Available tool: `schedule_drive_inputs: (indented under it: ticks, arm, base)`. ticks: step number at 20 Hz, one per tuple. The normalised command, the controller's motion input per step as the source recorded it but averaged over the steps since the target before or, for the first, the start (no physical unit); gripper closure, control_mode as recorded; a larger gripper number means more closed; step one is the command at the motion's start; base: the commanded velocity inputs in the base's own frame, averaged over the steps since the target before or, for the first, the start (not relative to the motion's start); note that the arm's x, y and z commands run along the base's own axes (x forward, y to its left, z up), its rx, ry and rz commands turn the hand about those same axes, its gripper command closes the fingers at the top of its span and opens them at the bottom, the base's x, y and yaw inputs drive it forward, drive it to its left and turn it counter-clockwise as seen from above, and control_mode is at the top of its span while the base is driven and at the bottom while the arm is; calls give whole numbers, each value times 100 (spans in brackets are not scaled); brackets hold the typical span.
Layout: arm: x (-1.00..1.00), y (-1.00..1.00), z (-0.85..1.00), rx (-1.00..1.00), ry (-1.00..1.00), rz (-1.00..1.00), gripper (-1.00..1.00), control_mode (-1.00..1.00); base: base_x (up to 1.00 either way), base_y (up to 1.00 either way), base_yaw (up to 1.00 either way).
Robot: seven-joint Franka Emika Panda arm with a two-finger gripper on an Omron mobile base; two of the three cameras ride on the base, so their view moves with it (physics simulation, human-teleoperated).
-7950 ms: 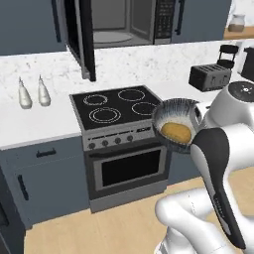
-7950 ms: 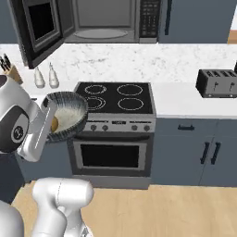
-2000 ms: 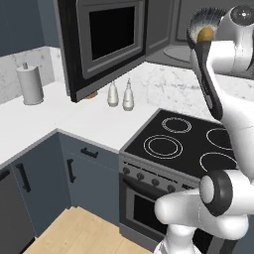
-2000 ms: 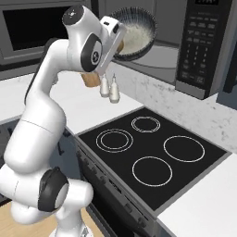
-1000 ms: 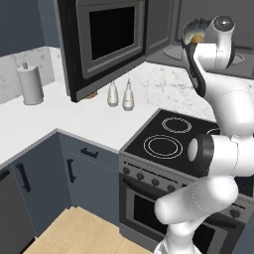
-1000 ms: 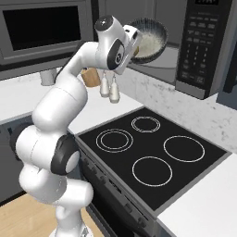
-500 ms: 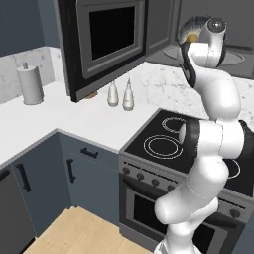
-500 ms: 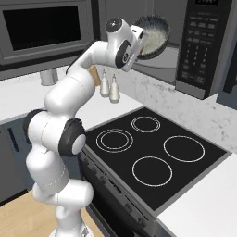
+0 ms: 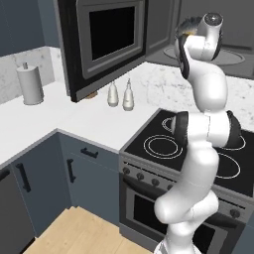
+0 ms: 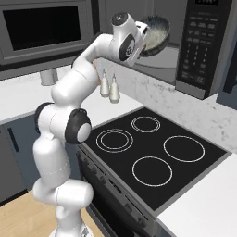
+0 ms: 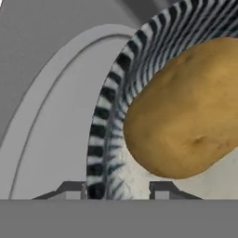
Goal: Pick the potato from the sink and place it in the bowl. Then pick the bowl and place it in the microwave. Then close the microwave door and press the start button.
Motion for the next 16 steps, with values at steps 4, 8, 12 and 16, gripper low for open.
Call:
schedule_drive_inputs:
  ticks: [4,8,12,16]
  arm:
    - [-5,0,0,0,-26,4,-100,-100]
    - [-17,6,0,0,-33,8,-100,-100]
    - [-31,23,0,0,-33,11,-100,-100]
    - [-67,43,0,0,-30,14,-100,-100]
  base:
    - [0,0,0]
    - [0,0,0]
    - [0,0,0]
    - [0,0,0]
